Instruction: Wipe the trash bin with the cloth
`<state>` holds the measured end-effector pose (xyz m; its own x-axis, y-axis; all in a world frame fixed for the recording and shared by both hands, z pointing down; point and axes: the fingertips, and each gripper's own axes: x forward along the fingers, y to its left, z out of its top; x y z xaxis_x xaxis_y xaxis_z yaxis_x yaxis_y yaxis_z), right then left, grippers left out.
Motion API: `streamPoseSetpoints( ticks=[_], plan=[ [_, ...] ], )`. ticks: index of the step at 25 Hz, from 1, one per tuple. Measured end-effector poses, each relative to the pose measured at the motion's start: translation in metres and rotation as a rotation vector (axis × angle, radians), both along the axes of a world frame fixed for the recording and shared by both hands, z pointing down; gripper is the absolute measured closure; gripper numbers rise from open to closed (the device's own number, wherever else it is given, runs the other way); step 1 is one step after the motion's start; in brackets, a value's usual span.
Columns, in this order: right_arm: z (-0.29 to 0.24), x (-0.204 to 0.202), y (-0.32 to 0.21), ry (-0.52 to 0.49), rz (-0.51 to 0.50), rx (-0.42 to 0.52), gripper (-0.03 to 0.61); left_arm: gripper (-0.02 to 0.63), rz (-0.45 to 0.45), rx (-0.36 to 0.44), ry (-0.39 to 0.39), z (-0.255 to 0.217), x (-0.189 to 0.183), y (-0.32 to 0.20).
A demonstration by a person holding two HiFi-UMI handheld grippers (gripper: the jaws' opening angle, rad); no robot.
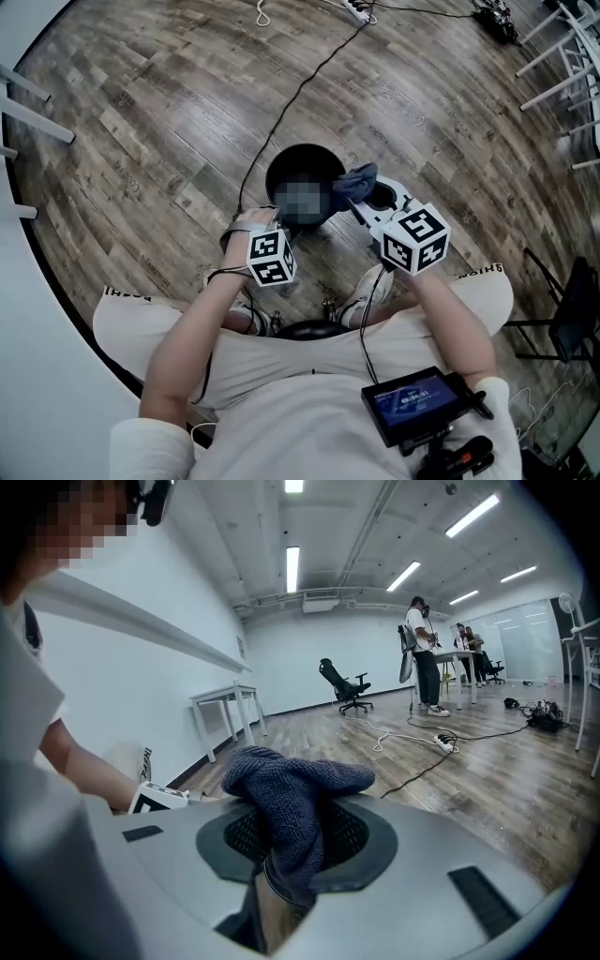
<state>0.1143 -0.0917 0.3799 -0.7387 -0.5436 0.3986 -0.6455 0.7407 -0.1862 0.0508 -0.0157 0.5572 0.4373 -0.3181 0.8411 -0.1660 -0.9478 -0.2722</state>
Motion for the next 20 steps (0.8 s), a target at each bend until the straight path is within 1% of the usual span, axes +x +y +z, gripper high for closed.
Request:
streamPoseSetpoints(
  ticks=[4, 9, 12, 14, 16, 20],
  plan=[
    [0.014, 0.008, 0.007, 0.033, -0.007, -0.032, 0.482, 0.476, 0.042, 0.006, -0.093, 0.034, 0.001, 0.0],
    [0.045, 0.015, 0.019, 0.101, -0.024, -0.114, 0.482, 0.476, 0.078, 0.006, -0.182, 0.064, -0.002, -0.004],
    [0.059, 0.014, 0.033, 0.15, -0.055, -0.135, 0.482, 0.476, 0.079, -0.001, -0.212, 0.076, -0.004, -0.005],
    [0.07, 0.015, 0.043, 0.183, -0.075, -0.14, 0.482, 0.476, 0.083, 0.009, -0.227, 0.081, -0.004, -0.006],
    [0.082, 0.017, 0.05, 0.203, -0.083, -0.166, 0.482, 0.477, 0.086, 0.02, -0.237, 0.084, -0.003, -0.008],
    [0.101, 0.019, 0.061, 0.234, -0.105, -0.218, 0.482, 0.514, 0.085, 0.028, -0.258, 0.085, 0.0, -0.01]
  ],
)
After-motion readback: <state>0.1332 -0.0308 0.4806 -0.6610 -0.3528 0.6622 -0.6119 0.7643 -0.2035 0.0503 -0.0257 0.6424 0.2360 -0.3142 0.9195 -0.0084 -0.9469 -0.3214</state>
